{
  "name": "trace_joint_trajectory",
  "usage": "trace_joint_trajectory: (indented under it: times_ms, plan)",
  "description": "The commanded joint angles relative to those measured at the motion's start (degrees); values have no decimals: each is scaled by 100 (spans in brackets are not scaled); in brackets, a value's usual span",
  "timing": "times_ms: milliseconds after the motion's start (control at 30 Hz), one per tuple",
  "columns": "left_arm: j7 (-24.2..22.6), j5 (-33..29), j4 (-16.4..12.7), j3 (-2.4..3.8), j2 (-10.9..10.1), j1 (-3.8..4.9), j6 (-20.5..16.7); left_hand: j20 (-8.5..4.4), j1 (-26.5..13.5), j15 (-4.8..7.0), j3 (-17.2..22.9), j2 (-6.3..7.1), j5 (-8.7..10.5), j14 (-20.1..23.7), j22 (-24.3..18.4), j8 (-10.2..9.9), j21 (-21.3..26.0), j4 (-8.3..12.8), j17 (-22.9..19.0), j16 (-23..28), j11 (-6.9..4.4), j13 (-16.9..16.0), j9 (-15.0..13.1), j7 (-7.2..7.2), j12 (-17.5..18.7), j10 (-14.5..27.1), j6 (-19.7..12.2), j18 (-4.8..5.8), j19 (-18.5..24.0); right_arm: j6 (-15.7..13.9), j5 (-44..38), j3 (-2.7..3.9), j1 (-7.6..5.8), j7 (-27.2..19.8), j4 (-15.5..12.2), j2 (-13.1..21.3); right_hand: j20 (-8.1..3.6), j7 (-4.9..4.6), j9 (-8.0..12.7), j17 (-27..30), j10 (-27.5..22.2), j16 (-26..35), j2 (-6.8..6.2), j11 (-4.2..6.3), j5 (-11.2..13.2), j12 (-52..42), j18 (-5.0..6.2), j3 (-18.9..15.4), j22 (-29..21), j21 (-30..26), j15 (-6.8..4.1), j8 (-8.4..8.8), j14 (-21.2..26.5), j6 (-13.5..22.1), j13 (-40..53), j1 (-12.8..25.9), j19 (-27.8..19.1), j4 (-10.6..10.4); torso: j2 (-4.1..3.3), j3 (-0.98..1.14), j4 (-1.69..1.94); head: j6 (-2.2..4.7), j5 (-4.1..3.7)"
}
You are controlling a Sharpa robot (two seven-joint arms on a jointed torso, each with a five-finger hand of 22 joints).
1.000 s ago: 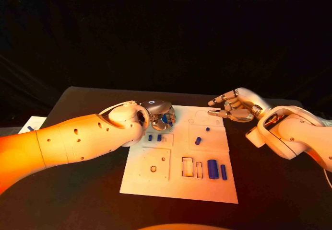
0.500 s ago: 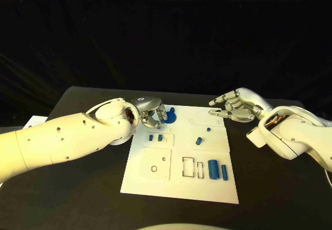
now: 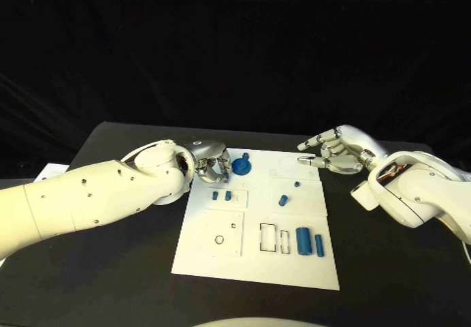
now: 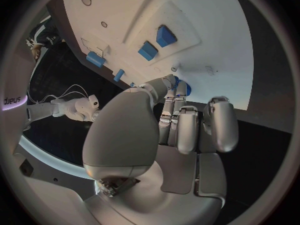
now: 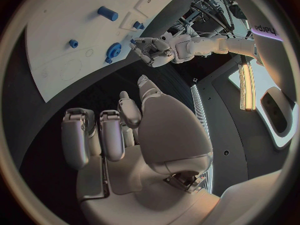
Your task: Assemble the parts on the task board
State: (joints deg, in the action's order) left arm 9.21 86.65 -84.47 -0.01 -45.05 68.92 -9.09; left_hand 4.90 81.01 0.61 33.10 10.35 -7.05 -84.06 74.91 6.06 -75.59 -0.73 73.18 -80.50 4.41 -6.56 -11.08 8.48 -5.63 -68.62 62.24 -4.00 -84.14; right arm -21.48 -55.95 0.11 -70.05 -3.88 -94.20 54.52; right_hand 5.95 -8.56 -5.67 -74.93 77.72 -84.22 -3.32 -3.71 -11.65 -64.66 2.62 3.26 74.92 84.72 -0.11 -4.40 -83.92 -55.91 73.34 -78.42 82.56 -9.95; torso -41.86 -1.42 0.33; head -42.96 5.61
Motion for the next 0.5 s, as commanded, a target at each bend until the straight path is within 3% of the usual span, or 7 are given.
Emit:
trace_joint_trajectory:
  times_ms: [33, 500]
  plan:
    - [33, -45, 19, -5, 32, -2, 207, 34, -76, -33, 11, 1, 10, -271, 614, -27, 10, -13, -12, 3, 15, 9, 7, -3, 35, -45, 28, 90, -196, 52, -49, 0, 5, -37, -1, -8, 1, -5, -5, -612, 21, 29, 27, 13, -33, -29, -23, -18, 595, -33, -40, 22, -404, -52, 5, -43, -22, 24, -2, 3, -4, -12, -2]
    - [77, -36, 35, -17, 55, -6, 377, 35, -100, -32, 3, 6, 14, -269, 613, -33, 14, -18, -21, 6, 15, 10, 10, -4, 47, -50, 32, 89, -195, 52, -49, 0, 6, -37, 0, -6, 1, -5, -5, -612, 21, 29, 27, 13, -33, -29, -23, -18, 595, -33, -40, 22, -404, -52, 5, -43, -22, 24, -2, 5, -4, -27, -14]
